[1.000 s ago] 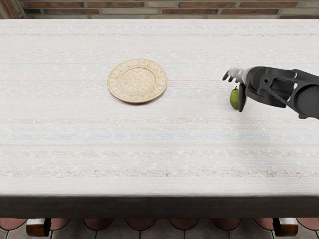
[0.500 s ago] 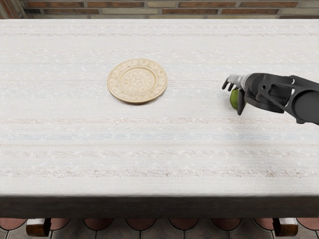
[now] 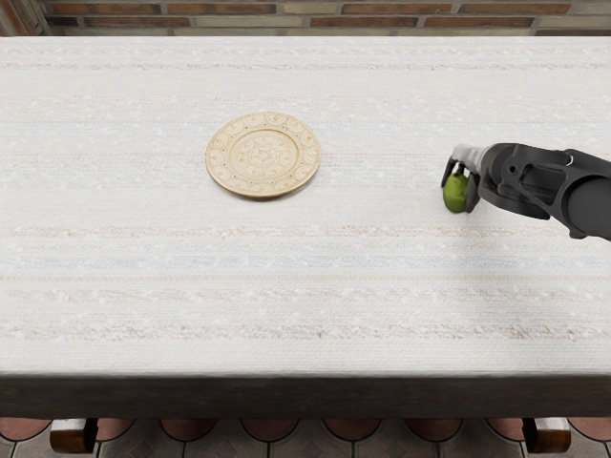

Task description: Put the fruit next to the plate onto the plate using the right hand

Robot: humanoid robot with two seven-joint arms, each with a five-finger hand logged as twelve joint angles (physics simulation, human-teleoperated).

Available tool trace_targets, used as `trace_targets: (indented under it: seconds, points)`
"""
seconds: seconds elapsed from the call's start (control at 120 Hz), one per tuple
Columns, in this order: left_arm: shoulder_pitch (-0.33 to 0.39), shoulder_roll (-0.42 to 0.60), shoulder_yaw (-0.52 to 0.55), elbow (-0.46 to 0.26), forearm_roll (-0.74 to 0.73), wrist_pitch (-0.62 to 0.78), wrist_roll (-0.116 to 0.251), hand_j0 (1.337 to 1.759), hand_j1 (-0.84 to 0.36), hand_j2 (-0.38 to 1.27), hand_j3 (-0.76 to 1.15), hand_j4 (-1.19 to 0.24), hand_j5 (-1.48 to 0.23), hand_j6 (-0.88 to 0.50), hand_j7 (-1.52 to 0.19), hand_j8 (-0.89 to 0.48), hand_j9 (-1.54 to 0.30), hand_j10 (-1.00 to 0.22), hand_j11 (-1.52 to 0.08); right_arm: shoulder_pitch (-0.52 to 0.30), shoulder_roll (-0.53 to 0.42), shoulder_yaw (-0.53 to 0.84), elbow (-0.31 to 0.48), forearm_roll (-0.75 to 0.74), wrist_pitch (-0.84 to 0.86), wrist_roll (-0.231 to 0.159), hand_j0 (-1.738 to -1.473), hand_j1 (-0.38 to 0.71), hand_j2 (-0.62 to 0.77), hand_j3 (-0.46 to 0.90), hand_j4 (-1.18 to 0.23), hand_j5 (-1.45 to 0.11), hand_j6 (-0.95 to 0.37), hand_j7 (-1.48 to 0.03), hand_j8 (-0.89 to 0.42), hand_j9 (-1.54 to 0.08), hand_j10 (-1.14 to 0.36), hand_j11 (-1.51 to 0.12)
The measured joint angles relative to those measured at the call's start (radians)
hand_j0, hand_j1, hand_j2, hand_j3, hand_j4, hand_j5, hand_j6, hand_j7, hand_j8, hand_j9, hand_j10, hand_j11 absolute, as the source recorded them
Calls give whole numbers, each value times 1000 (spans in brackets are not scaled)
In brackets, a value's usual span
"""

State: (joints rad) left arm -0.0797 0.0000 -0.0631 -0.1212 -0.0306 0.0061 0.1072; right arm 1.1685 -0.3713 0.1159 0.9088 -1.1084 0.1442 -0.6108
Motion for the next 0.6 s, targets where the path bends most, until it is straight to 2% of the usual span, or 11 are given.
trace_targets:
  seconds: [0.15,0.342,0.6]
  points:
    - [0,0,0,0,0,0,0,1658,330,4,0,-16,-21,-17,-21,-16,-21,-16,-21,-5,2,0,-10,-2,-1,0,-1652,267,161,-1,-641,-814,-443,-829,-522,-822,-644,-823]
    - [0,0,0,0,0,0,0,1658,330,4,0,-16,-21,-16,-21,-16,-21,-16,-21,-10,3,1,-13,-4,-3,-1,-1648,231,78,-1,-653,-852,-448,-873,-515,-870,-679,-869]
    - [0,0,0,0,0,0,0,1658,330,4,0,-16,-21,-16,-21,-16,-21,-16,-21,-11,5,1,-14,-3,-2,-1,-1645,219,52,-2,-658,-857,-448,-893,-511,-880,-703,-877]
